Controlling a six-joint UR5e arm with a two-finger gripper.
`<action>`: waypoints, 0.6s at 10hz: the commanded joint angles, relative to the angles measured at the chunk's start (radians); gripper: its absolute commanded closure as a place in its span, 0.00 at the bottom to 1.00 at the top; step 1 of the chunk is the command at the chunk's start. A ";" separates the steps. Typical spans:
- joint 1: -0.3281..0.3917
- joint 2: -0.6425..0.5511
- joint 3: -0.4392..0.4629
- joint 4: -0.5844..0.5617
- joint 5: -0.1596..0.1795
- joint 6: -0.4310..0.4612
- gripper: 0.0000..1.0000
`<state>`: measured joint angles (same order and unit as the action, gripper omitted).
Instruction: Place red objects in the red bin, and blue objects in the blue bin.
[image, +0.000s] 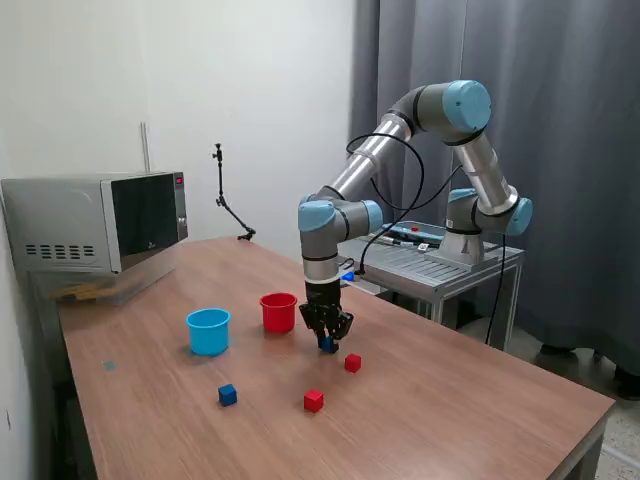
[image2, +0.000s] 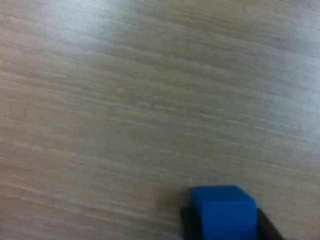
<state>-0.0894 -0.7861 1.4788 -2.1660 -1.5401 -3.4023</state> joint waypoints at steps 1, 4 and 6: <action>-0.001 0.001 0.000 -0.002 0.000 0.000 1.00; -0.001 -0.001 -0.003 -0.005 -0.001 0.002 1.00; -0.001 -0.025 -0.024 0.000 -0.011 0.000 1.00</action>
<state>-0.0905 -0.7954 1.4707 -2.1690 -1.5452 -3.4017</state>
